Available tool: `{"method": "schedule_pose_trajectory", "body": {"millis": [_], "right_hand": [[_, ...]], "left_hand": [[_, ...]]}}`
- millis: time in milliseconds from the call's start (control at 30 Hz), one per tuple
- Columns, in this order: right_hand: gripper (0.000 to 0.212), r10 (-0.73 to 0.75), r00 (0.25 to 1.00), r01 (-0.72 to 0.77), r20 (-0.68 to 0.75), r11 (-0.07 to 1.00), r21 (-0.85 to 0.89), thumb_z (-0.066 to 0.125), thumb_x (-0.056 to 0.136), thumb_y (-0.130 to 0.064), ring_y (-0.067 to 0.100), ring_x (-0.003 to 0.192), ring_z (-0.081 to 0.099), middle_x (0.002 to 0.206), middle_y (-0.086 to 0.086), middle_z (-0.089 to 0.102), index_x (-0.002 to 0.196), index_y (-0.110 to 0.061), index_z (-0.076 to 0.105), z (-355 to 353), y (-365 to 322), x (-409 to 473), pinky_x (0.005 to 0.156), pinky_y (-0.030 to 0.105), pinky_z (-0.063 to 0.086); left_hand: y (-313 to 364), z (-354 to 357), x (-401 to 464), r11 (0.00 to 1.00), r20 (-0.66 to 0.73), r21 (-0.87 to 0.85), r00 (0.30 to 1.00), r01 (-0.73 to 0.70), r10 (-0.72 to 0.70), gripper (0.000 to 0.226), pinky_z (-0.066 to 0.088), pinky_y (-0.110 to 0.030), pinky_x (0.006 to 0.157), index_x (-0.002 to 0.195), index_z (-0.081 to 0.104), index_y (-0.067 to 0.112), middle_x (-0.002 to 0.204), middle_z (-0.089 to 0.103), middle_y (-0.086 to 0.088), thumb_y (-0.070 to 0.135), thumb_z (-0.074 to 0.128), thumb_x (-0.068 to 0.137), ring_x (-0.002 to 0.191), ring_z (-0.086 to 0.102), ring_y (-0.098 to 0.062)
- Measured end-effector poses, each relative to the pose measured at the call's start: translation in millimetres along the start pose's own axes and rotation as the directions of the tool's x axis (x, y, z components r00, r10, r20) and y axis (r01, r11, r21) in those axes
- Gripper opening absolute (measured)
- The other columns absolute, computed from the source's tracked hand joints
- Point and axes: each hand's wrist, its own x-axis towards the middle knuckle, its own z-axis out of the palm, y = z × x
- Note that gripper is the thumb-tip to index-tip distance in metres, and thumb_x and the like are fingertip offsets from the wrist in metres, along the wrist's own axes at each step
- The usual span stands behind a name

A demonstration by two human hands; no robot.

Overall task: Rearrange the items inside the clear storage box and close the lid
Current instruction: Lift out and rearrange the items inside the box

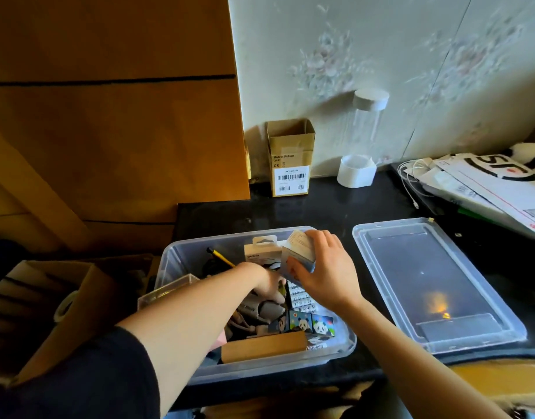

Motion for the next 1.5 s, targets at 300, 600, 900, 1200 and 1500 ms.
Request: {"method": "schedule_pose_trajectory", "body": {"millis": [300, 600, 900, 1200, 1500], "right_hand": [[0.049, 0.014, 1.0, -0.014, 0.021, 1.0, 0.009, 0.063, 0.08, -0.048, 0.011, 0.09, 0.047, 0.104, -0.005, 0.055, 0.117, -0.019, 0.049, 0.3, 0.1, -0.8, 0.066, 0.019, 0.041], [0.047, -0.004, 0.999, 0.004, 0.036, 1.0, 0.005, 0.061, 0.081, -0.047, 0.007, 0.088, 0.042, 0.104, -0.006, 0.054, 0.117, -0.02, 0.049, -0.2, 1.4, -0.2, 0.066, 0.016, 0.034], [0.05, -0.018, 1.0, 0.018, 0.003, 0.998, -0.06, 0.064, 0.08, -0.046, 0.017, 0.091, 0.051, 0.105, 0.0, 0.059, 0.118, -0.016, 0.052, 2.0, 1.8, 0.7, 0.073, 0.027, 0.046], [0.051, -0.089, 0.988, 0.074, 0.127, 0.99, 0.122, 0.073, 0.074, -0.041, 0.012, 0.097, 0.048, 0.107, -0.008, 0.056, 0.118, -0.025, 0.053, 3.4, 3.0, 5.7, 0.073, 0.021, 0.041], [0.057, -0.054, 0.929, 0.024, 0.367, 0.996, 0.086, 0.072, 0.08, -0.031, 0.02, 0.106, 0.055, 0.124, 0.002, 0.054, 0.13, -0.018, 0.046, 25.6, -22.0, 14.7, 0.086, 0.032, 0.05]], "left_hand": [[14.5, 18.7, 5.8, 0.992, -0.12, -0.128, 0.992, 0.019, -0.034, 0.037, 0.045, -0.026, 0.078, 0.112, 0.057, 0.005, 0.111, 0.056, -0.009, 0.032, 0.062, 0.088, 0.092, 0.053, -0.019], [13.4, 13.9, 3.1, 0.986, -0.028, -0.142, 0.996, 0.083, -0.088, 0.015, 0.042, -0.027, 0.066, 0.075, 0.055, 0.012, 0.078, 0.053, -0.005, 0.02, 0.062, 0.086, 0.068, 0.049, -0.02], [4.8, -18.0, -30.1, 0.995, -0.028, 0.092, 0.999, 0.041, -0.039, 0.034, 0.053, -0.038, 0.087, 0.116, 0.064, 0.003, 0.118, 0.063, -0.013, 0.02, 0.063, 0.087, 0.107, 0.06, -0.029], [-37.1, -18.3, -65.3, 0.999, -0.02, 0.029, 0.999, -0.039, 0.039, 0.028, 0.05, -0.027, 0.077, 0.117, 0.062, 0.016, 0.119, 0.058, -0.006, 0.018, 0.062, 0.089, 0.1, 0.057, -0.02], [-44.3, -15.2, -76.3, 0.996, 0.003, -0.039, 0.997, -0.077, 0.077, 0.034, 0.047, -0.028, 0.089, 0.12, 0.064, 0.014, 0.121, 0.061, -0.005, 0.032, 0.057, 0.092, 0.109, 0.056, -0.019]]}}
